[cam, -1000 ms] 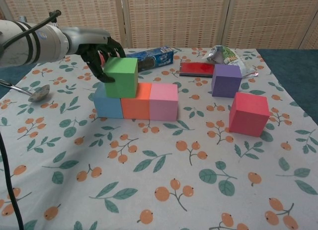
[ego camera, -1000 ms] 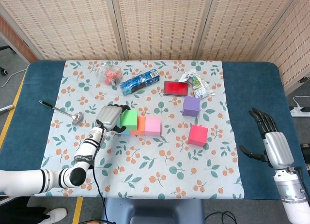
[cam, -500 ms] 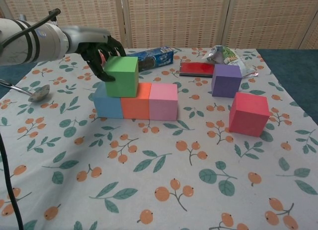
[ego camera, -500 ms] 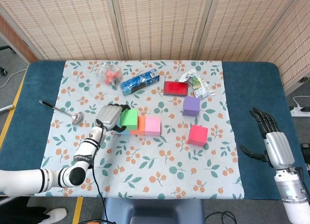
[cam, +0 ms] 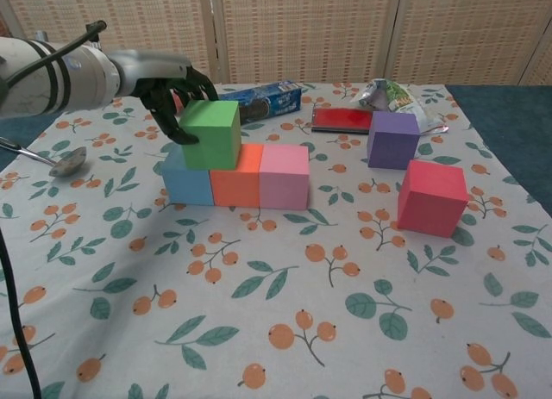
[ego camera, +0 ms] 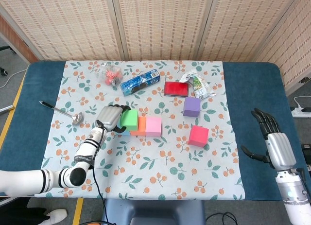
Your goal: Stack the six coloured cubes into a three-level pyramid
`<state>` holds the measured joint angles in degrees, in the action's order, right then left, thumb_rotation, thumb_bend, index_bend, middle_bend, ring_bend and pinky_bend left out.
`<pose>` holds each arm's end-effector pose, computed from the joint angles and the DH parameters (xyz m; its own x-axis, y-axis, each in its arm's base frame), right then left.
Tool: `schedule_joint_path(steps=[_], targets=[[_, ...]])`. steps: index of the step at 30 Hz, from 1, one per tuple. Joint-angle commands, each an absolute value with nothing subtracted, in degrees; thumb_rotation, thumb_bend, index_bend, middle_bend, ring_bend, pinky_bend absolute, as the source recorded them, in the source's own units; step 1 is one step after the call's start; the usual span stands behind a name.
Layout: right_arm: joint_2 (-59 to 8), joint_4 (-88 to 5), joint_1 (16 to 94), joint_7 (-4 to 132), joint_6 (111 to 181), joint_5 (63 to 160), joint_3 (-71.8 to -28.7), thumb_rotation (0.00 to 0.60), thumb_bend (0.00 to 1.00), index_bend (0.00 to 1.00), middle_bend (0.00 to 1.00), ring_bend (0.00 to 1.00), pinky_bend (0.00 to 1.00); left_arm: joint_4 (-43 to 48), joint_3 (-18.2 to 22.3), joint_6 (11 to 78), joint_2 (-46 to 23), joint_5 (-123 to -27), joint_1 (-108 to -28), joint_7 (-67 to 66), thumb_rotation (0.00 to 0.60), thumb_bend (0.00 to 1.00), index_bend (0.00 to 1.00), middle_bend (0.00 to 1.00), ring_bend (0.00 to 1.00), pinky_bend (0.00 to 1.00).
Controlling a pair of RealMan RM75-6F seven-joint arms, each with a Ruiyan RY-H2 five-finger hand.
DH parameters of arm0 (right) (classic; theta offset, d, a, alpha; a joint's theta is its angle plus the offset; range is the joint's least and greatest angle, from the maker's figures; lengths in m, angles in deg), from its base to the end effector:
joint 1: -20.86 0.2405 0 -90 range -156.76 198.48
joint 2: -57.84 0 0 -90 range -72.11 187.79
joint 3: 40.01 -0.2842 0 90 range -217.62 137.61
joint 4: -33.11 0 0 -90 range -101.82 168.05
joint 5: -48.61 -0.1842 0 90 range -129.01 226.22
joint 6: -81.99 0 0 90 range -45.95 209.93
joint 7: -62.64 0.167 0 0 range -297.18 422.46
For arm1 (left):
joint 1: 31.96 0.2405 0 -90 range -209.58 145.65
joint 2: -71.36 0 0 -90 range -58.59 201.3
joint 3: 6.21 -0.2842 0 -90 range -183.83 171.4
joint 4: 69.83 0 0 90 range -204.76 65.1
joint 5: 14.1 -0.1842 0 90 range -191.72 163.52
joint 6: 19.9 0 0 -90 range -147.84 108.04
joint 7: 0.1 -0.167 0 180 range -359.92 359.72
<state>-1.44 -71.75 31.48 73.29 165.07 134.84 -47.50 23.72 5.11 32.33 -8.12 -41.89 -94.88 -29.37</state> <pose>-0.2586 -0.2419 0.2121 0.0814 0.0269 0.9963 -0.9845 -0.1538 0.0845 -0.0894 0.4337 0.0397 0.4150 0.3663 0.8328 0.9050 -0.2602 -0.3366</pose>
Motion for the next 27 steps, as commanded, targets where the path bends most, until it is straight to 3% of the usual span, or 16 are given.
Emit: schedule_joint_path(steps=[1, 6, 18, 27], targets=[[-1.45, -71.74, 31.47, 73.28, 165.06, 134.76, -47.53, 0.600, 0.11, 0.00, 0.01, 0.00, 0.00, 23.60, 5.01, 32.16, -8.18, -41.82, -94.95, -29.39, 0.600, 0.32, 0.17, 0.20, 0.16, 0.24], [-1.41, -71.75, 31.46, 73.40, 165.04, 134.74, -47.57, 0.600, 0.11, 0.00, 0.01, 0.00, 0.00, 23.89, 4.81, 32.70, -8.23, -42.21, -94.89, -29.54, 0.600, 0.32, 0.10, 0.15, 0.12, 0.23], [-1.25, -71.96, 31.27, 73.50, 165.34, 135.00, -47.54, 0.600, 0.11, 0.00, 0.01, 0.00, 0.00, 24.85, 4.40, 33.65, -8.26, -42.83, -94.91, -30.33, 0.600, 0.33, 0.08, 0.12, 0.11, 0.22], [-0.99, -71.95, 31.07, 73.78, 165.57, 135.02, -47.56, 0.600, 0.11, 0.00, 0.01, 0.00, 0.00, 28.05, 4.64, 35.18, -6.14, -45.64, -93.10, -28.40, 0.600, 0.33, 0.00, 0.00, 0.00, 0.17]])
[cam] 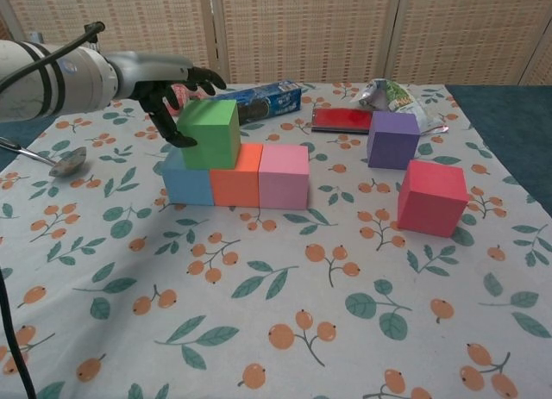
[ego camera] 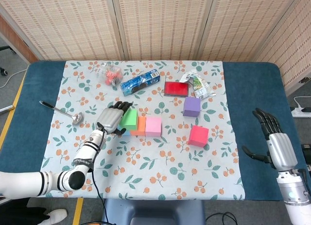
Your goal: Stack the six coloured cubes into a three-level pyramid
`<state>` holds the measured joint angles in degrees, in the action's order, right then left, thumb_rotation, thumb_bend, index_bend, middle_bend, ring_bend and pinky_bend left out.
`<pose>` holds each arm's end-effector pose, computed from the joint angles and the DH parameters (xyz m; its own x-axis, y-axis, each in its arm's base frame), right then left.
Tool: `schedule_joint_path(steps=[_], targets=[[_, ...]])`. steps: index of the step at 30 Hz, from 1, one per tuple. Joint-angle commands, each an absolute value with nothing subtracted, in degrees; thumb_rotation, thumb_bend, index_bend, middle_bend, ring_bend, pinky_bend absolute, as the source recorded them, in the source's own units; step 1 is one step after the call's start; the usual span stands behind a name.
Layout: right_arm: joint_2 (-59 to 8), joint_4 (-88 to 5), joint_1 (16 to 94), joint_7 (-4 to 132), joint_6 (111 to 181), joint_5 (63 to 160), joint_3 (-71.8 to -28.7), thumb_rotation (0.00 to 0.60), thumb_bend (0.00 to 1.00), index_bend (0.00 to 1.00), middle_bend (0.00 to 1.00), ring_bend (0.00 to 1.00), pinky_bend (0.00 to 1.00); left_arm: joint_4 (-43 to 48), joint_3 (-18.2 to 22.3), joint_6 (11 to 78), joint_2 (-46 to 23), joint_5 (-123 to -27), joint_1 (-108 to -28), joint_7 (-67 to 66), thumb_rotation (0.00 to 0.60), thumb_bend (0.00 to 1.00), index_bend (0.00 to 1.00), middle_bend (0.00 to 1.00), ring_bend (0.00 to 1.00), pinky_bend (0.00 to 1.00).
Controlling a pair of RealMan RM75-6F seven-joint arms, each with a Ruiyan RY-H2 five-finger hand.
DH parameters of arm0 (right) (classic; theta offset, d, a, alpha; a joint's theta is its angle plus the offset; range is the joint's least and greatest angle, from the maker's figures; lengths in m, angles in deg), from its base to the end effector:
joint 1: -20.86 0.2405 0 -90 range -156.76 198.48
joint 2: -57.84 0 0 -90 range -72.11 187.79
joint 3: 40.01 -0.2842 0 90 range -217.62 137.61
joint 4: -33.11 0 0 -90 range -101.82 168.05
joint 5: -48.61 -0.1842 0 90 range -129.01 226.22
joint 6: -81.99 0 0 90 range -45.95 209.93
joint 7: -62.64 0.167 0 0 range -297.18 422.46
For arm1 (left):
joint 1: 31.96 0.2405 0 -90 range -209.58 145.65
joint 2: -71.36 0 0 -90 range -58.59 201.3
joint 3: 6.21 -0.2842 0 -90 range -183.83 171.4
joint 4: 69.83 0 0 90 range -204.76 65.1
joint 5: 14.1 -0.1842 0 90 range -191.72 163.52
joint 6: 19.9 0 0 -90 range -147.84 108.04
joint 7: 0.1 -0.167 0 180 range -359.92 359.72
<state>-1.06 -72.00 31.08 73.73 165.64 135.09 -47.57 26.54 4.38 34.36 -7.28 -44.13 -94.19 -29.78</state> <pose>-0.2584 -0.2400 0.2154 0.0752 0.0353 0.9965 -0.9848 -0.1542 0.0798 -0.0875 0.4248 0.0431 0.4334 0.3492 0.8308 0.8934 -0.2876 -0.3451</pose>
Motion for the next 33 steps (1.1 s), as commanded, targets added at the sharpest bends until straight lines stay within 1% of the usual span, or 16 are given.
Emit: schedule_joint_path(steps=[1, 6, 11, 13, 18, 21, 24, 27, 33], targets=[[-0.93, -71.88, 31.09, 73.79, 165.43, 134.91, -47.56, 0.600, 0.11, 0.00, 0.01, 0.00, 0.00, 28.89, 4.70, 35.66, -5.48, -46.62, -92.41, -27.60, 0.600, 0.33, 0.00, 0.00, 0.00, 0.17], [0.03, -71.48, 32.44, 73.47, 161.24, 133.34, -47.05, 0.600, 0.11, 0.00, 0.01, 0.00, 0.00, 34.26, 3.96, 41.03, -0.96, -55.74, -86.36, -21.99, 0.600, 0.33, 0.00, 0.00, 0.00, 0.14], [-1.17, -69.86, 35.45, 71.00, 154.54, 130.83, -46.62, 0.600, 0.11, 0.00, 0.00, 0.00, 0.00, 36.65, 0.52, 45.71, 2.61, -64.87, -79.74, -17.84, 0.600, 0.33, 0.00, 0.00, 0.00, 0.11], [-2.24, -68.79, 36.57, 70.28, 152.53, 129.54, -46.83, 0.600, 0.11, 0.00, 0.02, 0.00, 0.00, 36.69, -0.73, 46.76, 3.29, -67.31, -77.69, -16.52, 0.600, 0.33, 0.00, 0.00, 0.00, 0.11], [-6.72, -64.92, 39.35, 68.12, 148.34, 126.07, -47.59, 0.600, 0.11, 0.00, 0.09, 0.00, 0.01, 35.58, -4.10, 49.74, 3.56, -74.17, -72.71, -14.35, 0.600, 0.33, 0.01, 0.00, 0.00, 0.11], [-9.56, -62.38, 40.95, 66.59, 145.99, 124.07, -47.91, 0.600, 0.11, 0.00, 0.11, 0.00, 0.01, 35.30, -5.50, 50.34, 3.84, -77.63, -70.49, -12.47, 0.600, 0.33, 0.02, 0.00, 0.00, 0.11], [-12.73, -59.57, 42.61, 65.87, 143.65, 122.15, -48.33, 0.600, 0.10, 0.00, 0.11, 0.00, 0.02, 34.70, -6.39, 50.82, 4.12, -80.88, -68.51, -9.78, 0.600, 0.33, 0.03, 0.00, 0.00, 0.11], [-15.93, -56.94, 44.18, 64.53, 141.38, 120.77, -48.23, 0.600, 0.06, 0.00, 0.11, 0.00, 0.03, 33.80, -6.88, 51.16, 4.00, -83.29, -67.05, -8.32, 0.600, 0.33, 0.04, 0.00, 0.00, 0.11], [-21.72, -52.76, 46.83, 62.64, 138.80, 119.08, -48.62, 0.600, 0.06, 0.01, 0.12, 0.00, 0.04, 32.67, -7.14, 50.87, 3.87, -86.37, -65.11, -6.23, 0.600, 0.33, 0.04, 0.00, 0.00, 0.10]])
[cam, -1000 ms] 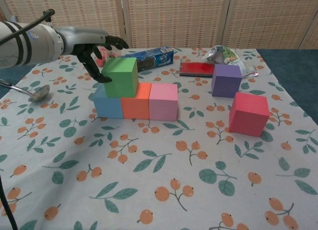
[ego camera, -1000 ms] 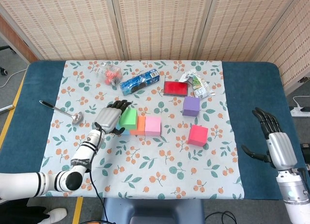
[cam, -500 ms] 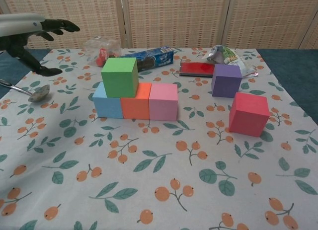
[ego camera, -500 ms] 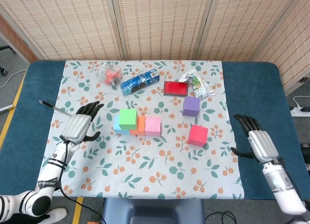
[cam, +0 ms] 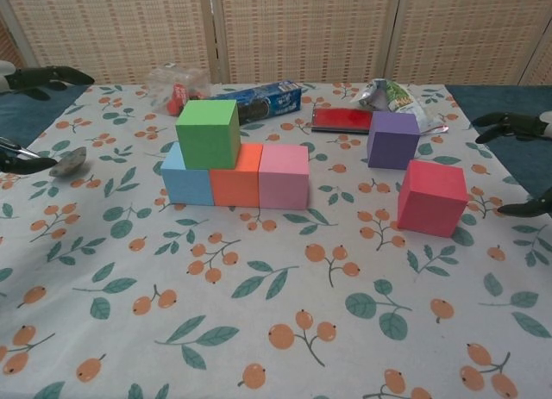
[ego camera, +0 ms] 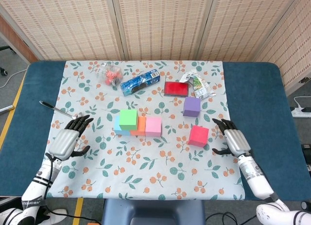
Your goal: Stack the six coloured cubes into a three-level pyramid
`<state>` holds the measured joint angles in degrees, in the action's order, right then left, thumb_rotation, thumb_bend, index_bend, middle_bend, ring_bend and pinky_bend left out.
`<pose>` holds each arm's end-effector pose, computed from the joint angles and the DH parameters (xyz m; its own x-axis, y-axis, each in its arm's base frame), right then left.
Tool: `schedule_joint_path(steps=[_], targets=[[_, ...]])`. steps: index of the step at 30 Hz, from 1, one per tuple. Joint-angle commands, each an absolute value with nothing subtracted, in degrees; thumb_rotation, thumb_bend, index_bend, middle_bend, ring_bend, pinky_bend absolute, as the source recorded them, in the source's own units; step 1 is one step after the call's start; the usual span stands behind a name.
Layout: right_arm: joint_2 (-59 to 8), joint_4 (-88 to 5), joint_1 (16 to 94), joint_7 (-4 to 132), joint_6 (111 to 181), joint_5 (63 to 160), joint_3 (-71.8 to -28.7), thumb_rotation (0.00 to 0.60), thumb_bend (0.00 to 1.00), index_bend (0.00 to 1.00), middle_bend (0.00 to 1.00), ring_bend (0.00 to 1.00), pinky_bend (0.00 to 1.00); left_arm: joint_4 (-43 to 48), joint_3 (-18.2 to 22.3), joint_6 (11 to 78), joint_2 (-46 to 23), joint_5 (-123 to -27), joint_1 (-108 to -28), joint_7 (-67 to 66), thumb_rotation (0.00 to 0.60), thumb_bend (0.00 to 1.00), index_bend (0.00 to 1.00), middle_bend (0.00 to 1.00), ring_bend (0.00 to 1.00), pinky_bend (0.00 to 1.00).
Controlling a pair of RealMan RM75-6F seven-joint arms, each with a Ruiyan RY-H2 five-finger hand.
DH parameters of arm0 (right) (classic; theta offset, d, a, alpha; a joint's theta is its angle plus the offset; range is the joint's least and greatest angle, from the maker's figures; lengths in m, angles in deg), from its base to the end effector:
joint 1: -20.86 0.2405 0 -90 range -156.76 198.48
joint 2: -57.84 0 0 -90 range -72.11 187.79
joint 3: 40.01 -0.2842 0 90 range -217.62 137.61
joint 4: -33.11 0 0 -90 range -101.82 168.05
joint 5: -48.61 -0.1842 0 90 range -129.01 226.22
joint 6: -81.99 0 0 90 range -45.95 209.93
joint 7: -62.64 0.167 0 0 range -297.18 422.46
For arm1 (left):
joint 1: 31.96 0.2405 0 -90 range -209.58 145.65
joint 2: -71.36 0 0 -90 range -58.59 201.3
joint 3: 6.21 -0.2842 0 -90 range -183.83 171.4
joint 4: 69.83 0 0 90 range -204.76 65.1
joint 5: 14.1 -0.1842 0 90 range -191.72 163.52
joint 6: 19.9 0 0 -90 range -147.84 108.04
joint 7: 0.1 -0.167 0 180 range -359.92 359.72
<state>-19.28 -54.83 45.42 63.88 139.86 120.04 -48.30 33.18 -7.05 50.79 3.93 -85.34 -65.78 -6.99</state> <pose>-0.2797 -0.3167 0.0733 0.1978 -0.3153 0.9282 -0.9799 -0.0871 0.1792 -0.2122 0.3175 0.1199 0.3361 0.2115 0.9178 0.9213 -0.2763 -0.2737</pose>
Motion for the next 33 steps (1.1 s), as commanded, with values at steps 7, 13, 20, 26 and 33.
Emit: schedule_joint_path(steps=[7, 13, 20, 26, 33], targets=[[-26.02, -49.04, 48.65, 62.12, 138.12, 117.60, -49.76, 0.600, 0.06, 0.04, 0.13, 0.00, 0.04, 31.99, -6.60, 50.79, 3.96, -89.22, -63.65, -4.46, 0.600, 0.33, 0.04, 0.00, 0.00, 0.10], [-28.59, -47.07, 49.67, 61.12, 138.07, 116.25, -50.53, 0.600, 0.06, 0.13, 0.15, 0.00, 0.05, 31.63, -6.21, 50.06, 4.40, -90.55, -62.65, -2.77, 0.600, 0.33, 0.04, 0.00, 0.00, 0.10], [-29.49, -47.31, 50.43, 58.33, 137.47, 113.78, -50.80, 0.600, 0.06, 0.23, 0.16, 0.00, 0.05, 31.44, -6.00, 49.88, 4.95, -92.34, -61.38, -1.47, 0.600, 0.33, 0.04, 0.00, 0.00, 0.10], [-29.67, -48.04, 50.65, 56.71, 137.45, 112.01, -50.98, 0.600, 0.06, 0.23, 0.16, 0.00, 0.05, 31.08, -5.73, 49.98, 5.16, -93.52, -60.46, -0.45, 0.600, 0.33, 0.04, 0.00, 0.00, 0.10], [-30.58, -46.96, 51.18, 55.08, 137.21, 110.30, -51.07, 0.600, 0.07, 0.26, 0.22, 0.00, 0.05, 29.91, -5.22, 49.72, 4.99, -94.36, -59.60, 1.33, 0.600, 0.33, 0.04, 0.00, 0.00, 0.10]])
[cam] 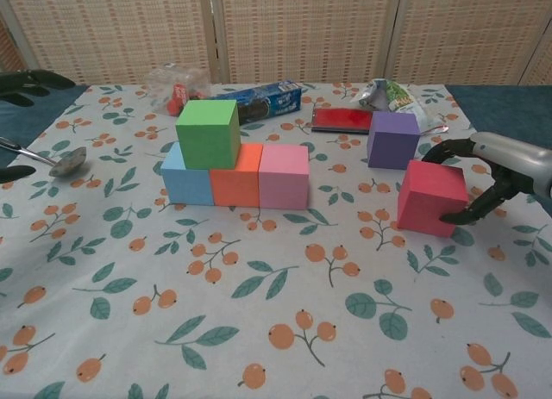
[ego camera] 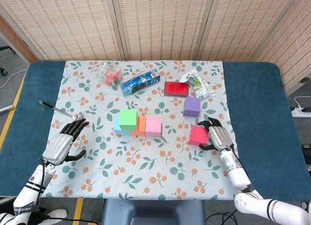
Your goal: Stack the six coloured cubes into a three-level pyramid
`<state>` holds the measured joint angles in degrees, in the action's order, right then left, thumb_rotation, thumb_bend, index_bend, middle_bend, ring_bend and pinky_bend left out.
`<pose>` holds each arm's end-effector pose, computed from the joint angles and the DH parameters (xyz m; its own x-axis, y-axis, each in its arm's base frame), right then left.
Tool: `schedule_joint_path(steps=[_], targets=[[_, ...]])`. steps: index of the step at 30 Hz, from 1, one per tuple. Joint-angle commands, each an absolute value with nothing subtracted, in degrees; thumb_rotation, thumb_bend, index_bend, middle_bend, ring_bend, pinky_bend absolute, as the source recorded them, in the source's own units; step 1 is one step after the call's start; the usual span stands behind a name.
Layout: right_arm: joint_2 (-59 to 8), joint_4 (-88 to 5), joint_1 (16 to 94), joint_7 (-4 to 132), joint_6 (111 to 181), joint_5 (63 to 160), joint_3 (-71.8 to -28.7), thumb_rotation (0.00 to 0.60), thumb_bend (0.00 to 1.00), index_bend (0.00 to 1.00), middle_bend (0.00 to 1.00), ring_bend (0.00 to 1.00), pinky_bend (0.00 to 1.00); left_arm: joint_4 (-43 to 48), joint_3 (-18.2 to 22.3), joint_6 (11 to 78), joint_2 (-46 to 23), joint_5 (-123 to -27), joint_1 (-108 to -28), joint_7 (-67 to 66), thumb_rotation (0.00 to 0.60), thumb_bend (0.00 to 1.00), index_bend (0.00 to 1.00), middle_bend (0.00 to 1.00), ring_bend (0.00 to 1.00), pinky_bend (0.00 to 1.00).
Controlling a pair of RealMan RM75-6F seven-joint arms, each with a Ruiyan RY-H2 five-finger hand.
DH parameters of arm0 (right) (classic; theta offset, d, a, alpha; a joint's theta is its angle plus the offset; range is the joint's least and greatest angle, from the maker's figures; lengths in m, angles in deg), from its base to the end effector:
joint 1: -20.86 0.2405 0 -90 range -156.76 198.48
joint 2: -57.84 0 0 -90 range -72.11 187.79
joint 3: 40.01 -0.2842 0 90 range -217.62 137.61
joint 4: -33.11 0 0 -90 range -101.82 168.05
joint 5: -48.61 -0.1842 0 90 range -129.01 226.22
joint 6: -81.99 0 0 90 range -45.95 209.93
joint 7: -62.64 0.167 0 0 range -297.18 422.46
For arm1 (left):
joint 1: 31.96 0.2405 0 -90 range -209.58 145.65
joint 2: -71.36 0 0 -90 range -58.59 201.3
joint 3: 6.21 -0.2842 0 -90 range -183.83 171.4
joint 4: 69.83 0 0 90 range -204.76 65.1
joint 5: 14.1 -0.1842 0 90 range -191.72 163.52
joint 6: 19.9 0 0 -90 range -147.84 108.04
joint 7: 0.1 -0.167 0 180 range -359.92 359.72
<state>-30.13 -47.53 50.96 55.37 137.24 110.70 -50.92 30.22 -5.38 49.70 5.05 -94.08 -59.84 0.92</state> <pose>-0.2622 -0.3476 0.0171 0.2089 -0.3318 0.9199 -0.9778 -0.0573 0.2014 -0.2294 0.2997 0.1276 0.2828 0.2202 0.9336 0.9322 -0.2925 -0.2133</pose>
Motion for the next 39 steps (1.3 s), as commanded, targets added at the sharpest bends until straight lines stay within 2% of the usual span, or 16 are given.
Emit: schedule_joint_path(steps=[1, 4, 7, 12, 16, 19, 21, 28, 39], targets=[[-30.83, -46.59, 51.30, 55.06, 137.23, 110.27, -51.15, 0.600, 0.08, 0.29, 0.24, 0.01, 0.07, 29.72, -5.13, 49.81, 4.94, -94.53, -59.49, 1.50, 0.600, 0.33, 0.04, 0.00, 0.00, 0.10], [-31.70, -45.20, 51.70, 55.38, 137.37, 111.23, -51.05, 0.600, 0.13, 0.37, 0.28, 0.06, 0.13, 28.99, -4.89, 50.19, 4.55, -95.24, -59.14, 1.90, 0.600, 0.33, 0.04, 0.00, 0.00, 0.10], [-31.69, -44.72, 52.08, 56.31, 137.13, 112.63, -50.89, 0.600, 0.14, 0.41, 0.30, 0.10, 0.15, 28.25, -4.96, 50.36, 4.22, -95.92, -58.74, 1.88, 0.600, 0.32, 0.04, 0.00, 0.00, 0.10], [-25.65, -49.92, 54.92, 60.07, 131.55, 116.13, -51.61, 0.600, 0.14, 0.41, 0.30, 0.10, 0.15, 28.18, -5.23, 50.50, 4.92, -96.93, -58.06, 1.88, 0.600, 0.32, 0.05, 0.01, 0.00, 0.10], [-23.64, -51.61, 56.02, 60.24, 130.14, 116.81, -52.12, 0.600, 0.14, 0.41, 0.30, 0.10, 0.15, 28.25, -5.25, 50.83, 5.13, -97.36, -57.80, 1.88, 0.600, 0.32, 0.07, 0.02, 0.00, 0.10], [-19.94, -54.73, 59.04, 60.84, 126.67, 118.02, -53.75, 0.600, 0.13, 0.40, 0.30, 0.10, 0.15, 28.32, -4.99, 52.05, 5.15, -97.54, -57.02, 0.91, 0.600, 0.32, 0.08, 0.03, 0.00, 0.10], [-19.02, -55.36, 62.95, 61.50, 123.23, 117.56, -56.55, 0.600, 0.13, 0.40, 0.30, 0.10, 0.15, 28.39, -4.79, 52.87, 4.94, -97.17, -56.31, 0.49, 0.600, 0.32, 0.08, 0.04, 0.00, 0.10], [-21.42, -51.97, 69.87, 61.19, 118.37, 113.70, -58.89, 0.600, 0.13, 0.40, 0.30, 0.10, 0.15, 28.10, -4.77, 53.56, 4.72, -97.39, -55.09, 0.50, 0.600, 0.32, 0.08, 0.04, 0.00, 0.10], [-28.05, -44.51, 76.51, 59.90, 117.24, 110.35, -58.91, 0.600, 0.13, 0.40, 0.30, 0.10, 0.14, 27.25, -4.55, 54.82, 4.58, -98.39, -53.41, 2.98, 0.600, 0.32, 0.08, 0.04, 0.00, 0.09]])
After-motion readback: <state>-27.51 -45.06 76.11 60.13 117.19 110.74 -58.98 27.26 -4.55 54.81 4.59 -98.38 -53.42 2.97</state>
